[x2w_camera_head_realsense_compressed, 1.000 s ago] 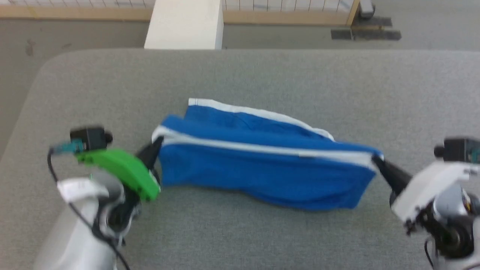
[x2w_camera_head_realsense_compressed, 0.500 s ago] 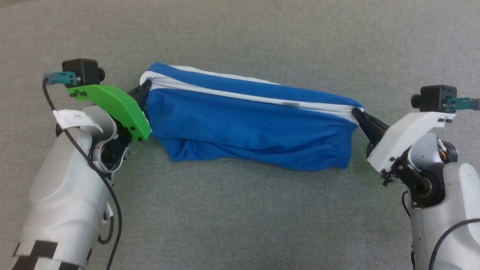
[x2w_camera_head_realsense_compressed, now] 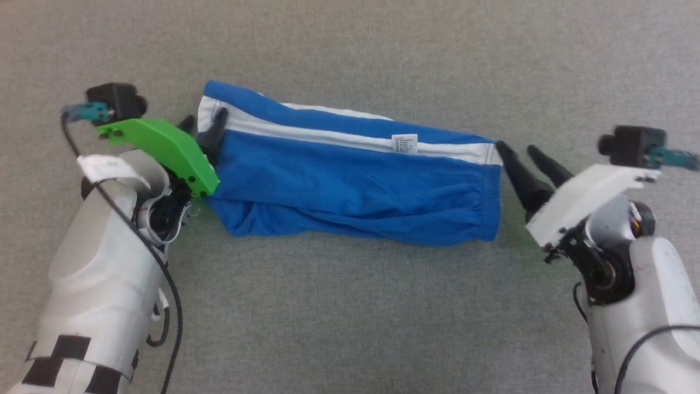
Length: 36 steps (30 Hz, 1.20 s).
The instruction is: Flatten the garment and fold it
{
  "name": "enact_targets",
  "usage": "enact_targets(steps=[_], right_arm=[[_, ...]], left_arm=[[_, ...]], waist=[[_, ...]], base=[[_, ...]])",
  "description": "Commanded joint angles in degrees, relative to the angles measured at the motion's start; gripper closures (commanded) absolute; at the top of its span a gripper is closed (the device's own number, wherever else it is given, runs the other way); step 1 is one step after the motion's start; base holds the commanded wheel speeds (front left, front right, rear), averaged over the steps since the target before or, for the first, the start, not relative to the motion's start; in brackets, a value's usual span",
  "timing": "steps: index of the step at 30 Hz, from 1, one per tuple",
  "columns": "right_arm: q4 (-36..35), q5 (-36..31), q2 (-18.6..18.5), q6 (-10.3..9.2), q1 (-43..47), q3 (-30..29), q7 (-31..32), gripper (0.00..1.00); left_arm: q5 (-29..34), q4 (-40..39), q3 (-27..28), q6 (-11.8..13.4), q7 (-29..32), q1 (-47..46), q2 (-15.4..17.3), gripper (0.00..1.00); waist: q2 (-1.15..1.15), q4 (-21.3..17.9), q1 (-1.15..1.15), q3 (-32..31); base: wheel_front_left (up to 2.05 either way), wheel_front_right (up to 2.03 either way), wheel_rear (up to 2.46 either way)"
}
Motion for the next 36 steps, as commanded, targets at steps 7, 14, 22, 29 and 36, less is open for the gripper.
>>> enact_targets(steps=[7,14,22,29,36], right_arm=[[-6.6,-9.5,-0.1,-0.09,11.4,-2.3,-5.7,0.00],[-13.6,-18.1,-0.1,-0.09,20.7,-1.0,1.8,0.00],[-15.4,-20.6,-0.1,-0.09,15.9,1.3,11.7,0.00],[-8.5,-26.2,-0.1,-0.09,9.1,1.1,17.8,0.00],[0.1,-28.5,-0.1,-0.09,7.9,0.9,19.7,0.00]], left_arm=[[8.4,-7.9,0.2,1.9,-20.5,10.5,3.8,0.00],[18.8,-23.8,6.3,8.1,-25.7,26.2,4.0,0.00],[24.2,-33.4,13.1,8.0,-25.7,39.0,-2.6,0.00],[26.6,-33.6,14.8,4.8,-25.7,38.7,-5.9,0.00],[28.6,-32.2,16.3,1.9,-25.7,37.0,-7.6,0.00]], waist=[[0.00,2.6,0.00,-9.8],[0.00,4.2,0.00,-13.0],[0.00,6.1,0.00,-13.6],[0.00,8.5,0.00,-12.1],[0.00,9.9,0.00,-10.2]], base=[[0.00,0.00,0.00],[0.00,0.00,0.00],[0.00,0.00,0.00],[0.00,0.00,0.00],[0.00,0.00,0.00]])
